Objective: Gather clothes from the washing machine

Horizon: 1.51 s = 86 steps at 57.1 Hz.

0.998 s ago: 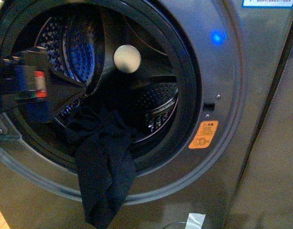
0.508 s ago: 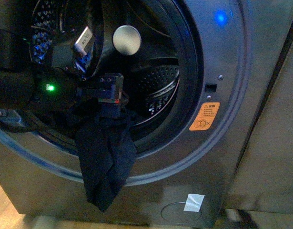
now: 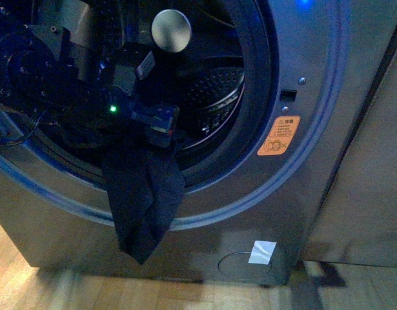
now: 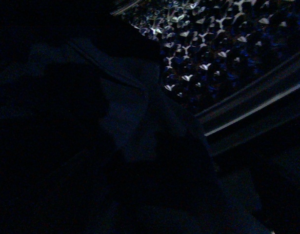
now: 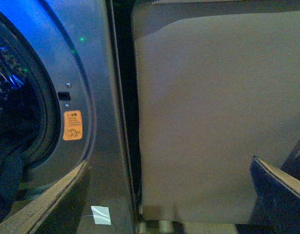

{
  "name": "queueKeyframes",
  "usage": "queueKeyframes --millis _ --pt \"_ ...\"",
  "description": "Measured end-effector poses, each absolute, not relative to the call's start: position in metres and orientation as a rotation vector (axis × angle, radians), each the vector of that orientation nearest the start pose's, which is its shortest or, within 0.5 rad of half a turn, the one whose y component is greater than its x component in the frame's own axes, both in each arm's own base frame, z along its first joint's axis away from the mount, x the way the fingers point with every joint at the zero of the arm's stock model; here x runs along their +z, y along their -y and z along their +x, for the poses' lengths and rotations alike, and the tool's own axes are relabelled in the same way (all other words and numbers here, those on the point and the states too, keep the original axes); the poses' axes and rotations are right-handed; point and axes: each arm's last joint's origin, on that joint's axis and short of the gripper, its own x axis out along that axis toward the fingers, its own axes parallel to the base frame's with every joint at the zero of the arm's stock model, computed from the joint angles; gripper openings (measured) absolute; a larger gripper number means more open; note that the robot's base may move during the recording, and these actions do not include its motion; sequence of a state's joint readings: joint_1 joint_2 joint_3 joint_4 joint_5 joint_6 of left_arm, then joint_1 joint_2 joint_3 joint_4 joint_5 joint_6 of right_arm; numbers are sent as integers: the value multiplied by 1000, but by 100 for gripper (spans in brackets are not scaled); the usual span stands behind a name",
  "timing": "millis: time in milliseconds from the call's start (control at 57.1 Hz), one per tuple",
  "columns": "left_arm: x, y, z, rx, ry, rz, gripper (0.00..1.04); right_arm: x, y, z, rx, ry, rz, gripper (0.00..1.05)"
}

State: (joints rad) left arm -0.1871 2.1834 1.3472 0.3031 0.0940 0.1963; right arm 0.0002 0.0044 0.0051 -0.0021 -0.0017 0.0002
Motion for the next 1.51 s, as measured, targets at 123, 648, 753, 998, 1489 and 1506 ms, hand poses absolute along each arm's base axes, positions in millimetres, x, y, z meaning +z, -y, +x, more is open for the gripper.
queueKeyframes --millis 123,648,753,998,1489,1506 --pt "124 73 477 -181 -537 350 98 165 0 98 2 -1 0 97" --pt "107 100 477 -307 -792 -11 98 165 0 98 2 -1 0 97" --pt "107 107 475 -330 -811 -67 98 165 0 98 2 -1 0 97" --pt "111 128 466 -392 -860 -66 98 165 0 98 2 -1 0 97" --pt "106 135 458 -389 -829 285 97 165 0 98 2 -1 0 97" --pt "106 134 459 -382 -821 298 93 165 0 98 2 -1 0 97"
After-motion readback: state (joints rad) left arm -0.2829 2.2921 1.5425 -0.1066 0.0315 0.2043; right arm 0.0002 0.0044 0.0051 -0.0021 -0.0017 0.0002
